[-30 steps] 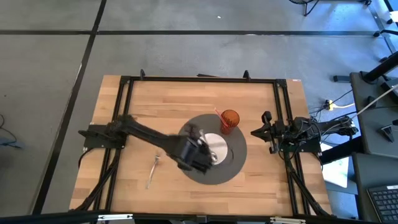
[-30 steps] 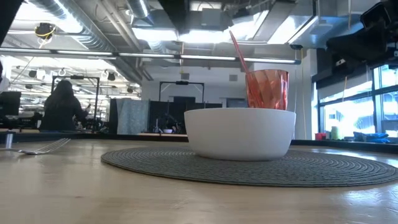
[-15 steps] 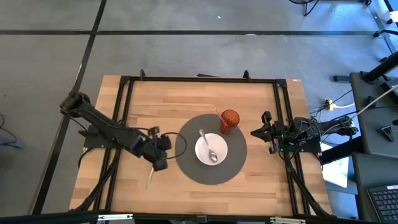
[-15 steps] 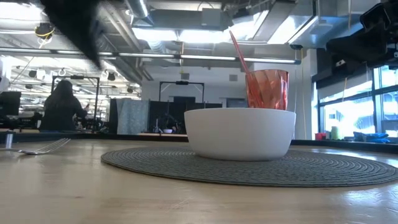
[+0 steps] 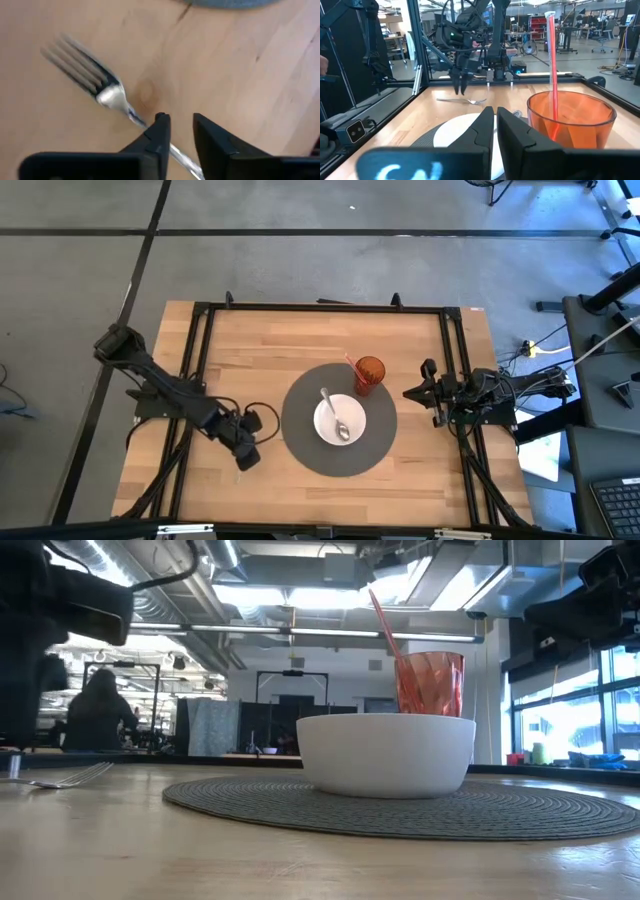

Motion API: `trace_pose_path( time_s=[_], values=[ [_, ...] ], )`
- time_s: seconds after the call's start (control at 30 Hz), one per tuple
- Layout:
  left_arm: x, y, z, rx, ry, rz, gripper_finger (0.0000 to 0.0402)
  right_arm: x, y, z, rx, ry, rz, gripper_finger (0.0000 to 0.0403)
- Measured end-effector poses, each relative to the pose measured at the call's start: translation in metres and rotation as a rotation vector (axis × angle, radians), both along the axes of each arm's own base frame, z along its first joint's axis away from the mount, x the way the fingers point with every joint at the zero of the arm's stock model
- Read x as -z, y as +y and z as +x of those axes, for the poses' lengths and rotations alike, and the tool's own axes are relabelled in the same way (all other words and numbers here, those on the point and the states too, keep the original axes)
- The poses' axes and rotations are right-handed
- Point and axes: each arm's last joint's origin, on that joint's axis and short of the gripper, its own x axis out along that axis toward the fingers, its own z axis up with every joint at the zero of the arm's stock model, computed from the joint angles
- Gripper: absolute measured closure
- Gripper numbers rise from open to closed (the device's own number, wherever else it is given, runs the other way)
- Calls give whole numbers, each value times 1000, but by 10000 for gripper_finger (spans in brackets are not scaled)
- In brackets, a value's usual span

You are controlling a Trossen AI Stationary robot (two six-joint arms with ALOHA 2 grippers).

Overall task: Pick & Place Utensil
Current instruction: Put the silver fork into the white bowl

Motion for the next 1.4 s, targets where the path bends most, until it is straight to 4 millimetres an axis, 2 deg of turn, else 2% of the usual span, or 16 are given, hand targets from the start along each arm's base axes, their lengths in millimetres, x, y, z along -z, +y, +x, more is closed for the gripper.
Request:
trace_pose_path(
  time_s=[0.2, 0.33, 0.63, 1.03, 1.2, 1.3, 1.4],
  values=[
    [1, -3, -3, -39, 43, -50, 265, 0, 0, 0, -1, 2, 0, 379],
    [3, 7, -4, -140, 82, 0, 255, 0, 0, 0, -1, 2, 0, 379],
    [5, 15, -3, -196, 121, 6, 266, 0, 0, 0, -1, 2, -1, 379],
    [30, 5, 7, -137, 216, -10, 274, 0, 0, 0, 0, 1, 0, 379],
    [34, 10, 9, -110, 251, 1, 276, 0, 0, 0, 0, 0, -1, 379],
    [35, 16, 9, -90, 284, 25, 291, 0, 0, 0, 0, 0, -3, 379],
    [36, 26, 9, -63, 314, 68, 324, 0, 0, 0, 0, 0, -3, 379]
  ],
)
